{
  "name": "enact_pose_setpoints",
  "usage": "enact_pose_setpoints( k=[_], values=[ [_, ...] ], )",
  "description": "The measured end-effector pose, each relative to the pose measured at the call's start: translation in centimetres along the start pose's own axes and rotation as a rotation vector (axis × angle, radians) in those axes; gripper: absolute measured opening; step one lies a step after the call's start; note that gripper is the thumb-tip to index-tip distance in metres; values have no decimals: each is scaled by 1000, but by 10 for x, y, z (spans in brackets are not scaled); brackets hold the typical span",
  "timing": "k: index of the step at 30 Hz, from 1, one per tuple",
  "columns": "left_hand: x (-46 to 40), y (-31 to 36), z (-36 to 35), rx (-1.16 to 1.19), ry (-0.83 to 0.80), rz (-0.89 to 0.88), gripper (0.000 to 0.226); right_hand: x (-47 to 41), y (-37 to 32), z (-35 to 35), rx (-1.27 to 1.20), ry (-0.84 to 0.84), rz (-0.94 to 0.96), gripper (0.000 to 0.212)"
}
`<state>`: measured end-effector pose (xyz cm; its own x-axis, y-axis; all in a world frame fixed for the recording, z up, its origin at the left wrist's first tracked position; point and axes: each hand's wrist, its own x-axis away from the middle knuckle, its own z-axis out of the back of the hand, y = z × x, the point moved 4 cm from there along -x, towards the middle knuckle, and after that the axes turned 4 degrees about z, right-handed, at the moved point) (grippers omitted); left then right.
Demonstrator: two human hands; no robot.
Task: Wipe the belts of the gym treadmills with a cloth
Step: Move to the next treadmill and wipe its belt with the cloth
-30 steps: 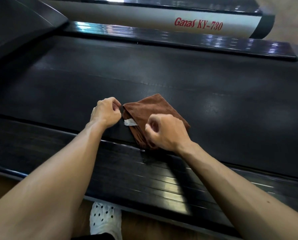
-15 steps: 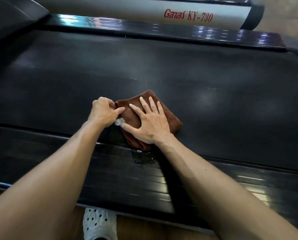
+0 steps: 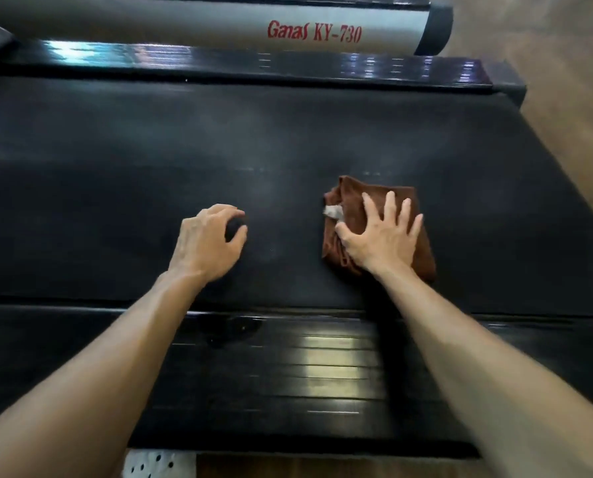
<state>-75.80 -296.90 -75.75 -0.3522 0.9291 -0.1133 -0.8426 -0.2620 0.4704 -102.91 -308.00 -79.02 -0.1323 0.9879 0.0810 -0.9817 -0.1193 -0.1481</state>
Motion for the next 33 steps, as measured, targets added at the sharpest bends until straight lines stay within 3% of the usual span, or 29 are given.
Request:
enact_pose_setpoints(
  k=[4,11,20,27,30,33],
  values=[
    [26,-20,17,-30,29,9,34,-20,12,5,32,-39,-65,86],
    [88,-73,42,-97,77,185,38,35,-7,0,73,-110,181,83],
    [115,-86,34,-85,84,203,40,82,-18,-3,-37,-168,255,76],
    [117,-85,35,-56,103,237,46,116,-131,-21,30,-103,333,77],
    [117,-85,36,-37,103,243,50,128,-195,-31,-13,-89,340,74],
    [116,-86,38,-23,102,255,55,132,-213,-34,-90,-75,310,75]
  ],
)
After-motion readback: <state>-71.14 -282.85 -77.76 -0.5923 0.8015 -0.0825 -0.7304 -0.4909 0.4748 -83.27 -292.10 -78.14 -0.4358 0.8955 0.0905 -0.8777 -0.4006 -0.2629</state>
